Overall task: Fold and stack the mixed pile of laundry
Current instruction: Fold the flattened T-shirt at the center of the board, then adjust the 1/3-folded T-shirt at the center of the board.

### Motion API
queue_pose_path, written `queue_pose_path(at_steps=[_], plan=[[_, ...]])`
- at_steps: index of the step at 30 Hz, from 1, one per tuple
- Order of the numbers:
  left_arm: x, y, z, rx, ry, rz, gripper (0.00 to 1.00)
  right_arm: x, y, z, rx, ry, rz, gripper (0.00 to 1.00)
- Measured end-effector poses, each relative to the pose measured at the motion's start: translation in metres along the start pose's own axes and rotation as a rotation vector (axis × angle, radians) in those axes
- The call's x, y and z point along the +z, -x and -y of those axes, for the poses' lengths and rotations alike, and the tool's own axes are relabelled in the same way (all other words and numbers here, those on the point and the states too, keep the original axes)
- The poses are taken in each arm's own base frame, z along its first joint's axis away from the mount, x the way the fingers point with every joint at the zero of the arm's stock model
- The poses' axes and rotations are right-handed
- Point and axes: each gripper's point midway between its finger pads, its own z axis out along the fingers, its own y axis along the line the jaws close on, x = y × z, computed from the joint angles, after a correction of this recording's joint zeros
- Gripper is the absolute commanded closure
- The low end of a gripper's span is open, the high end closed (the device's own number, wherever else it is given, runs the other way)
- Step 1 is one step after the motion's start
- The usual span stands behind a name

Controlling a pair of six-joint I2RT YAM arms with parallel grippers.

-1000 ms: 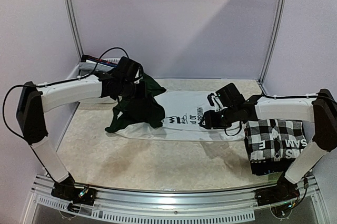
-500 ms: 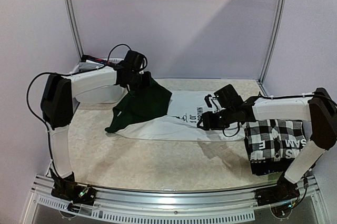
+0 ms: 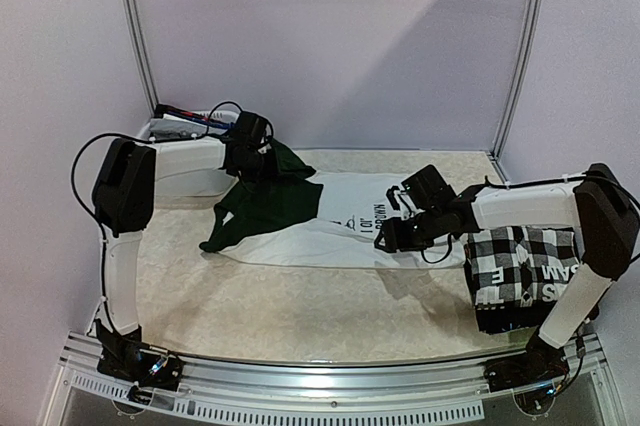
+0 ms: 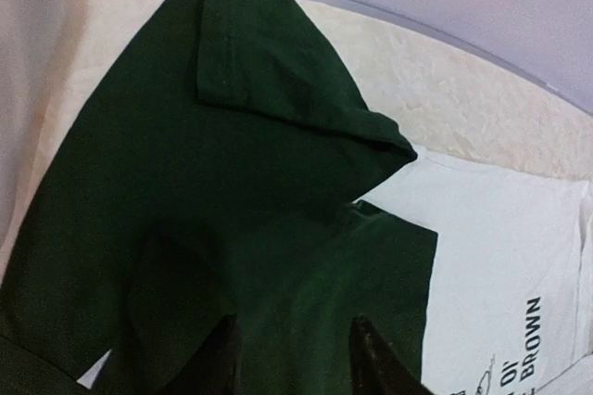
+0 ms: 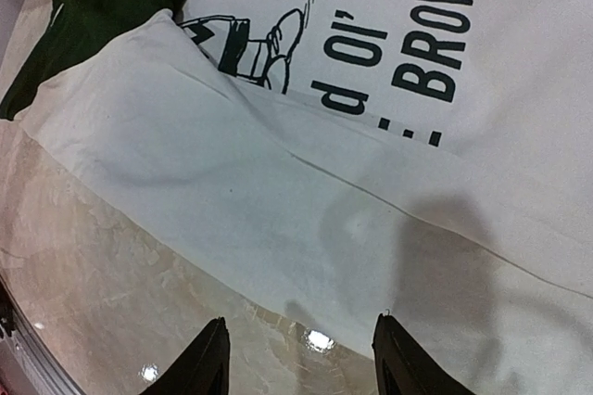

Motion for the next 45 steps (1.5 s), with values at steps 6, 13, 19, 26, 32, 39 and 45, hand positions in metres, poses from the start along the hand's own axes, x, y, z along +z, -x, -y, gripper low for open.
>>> queue_pose_path(at_steps=[6,13,19,26,32,39,45], plan=[[-0.02,0.004,-0.019,0.029,0.098,0.054,0.14,0.01,-0.004,0.008,0.0,-0.064,-0.04,0.48],[-0.074,-0.003,-0.02,0.078,0.144,0.104,0.27,0.018,-0.019,0.017,-0.006,-0.135,-0.102,0.5],[-0.076,-0.074,-0.017,0.151,0.125,0.006,0.34,0.025,-0.022,0.03,-0.004,-0.205,-0.128,0.51],[-0.069,-0.136,-0.029,0.213,0.146,-0.101,0.38,0.033,-0.016,0.039,0.0,-0.278,-0.124,0.52],[-0.066,-0.149,-0.036,0.208,0.153,-0.105,0.4,0.033,-0.014,0.045,-0.001,-0.318,-0.125,0.52],[-0.067,-0.176,-0.057,0.223,0.208,-0.123,0.42,0.036,-0.007,0.051,0.008,-0.344,-0.12,0.53],[-0.068,-0.176,-0.062,0.212,0.216,-0.097,0.44,0.038,0.002,0.057,0.024,-0.354,-0.109,0.53]])
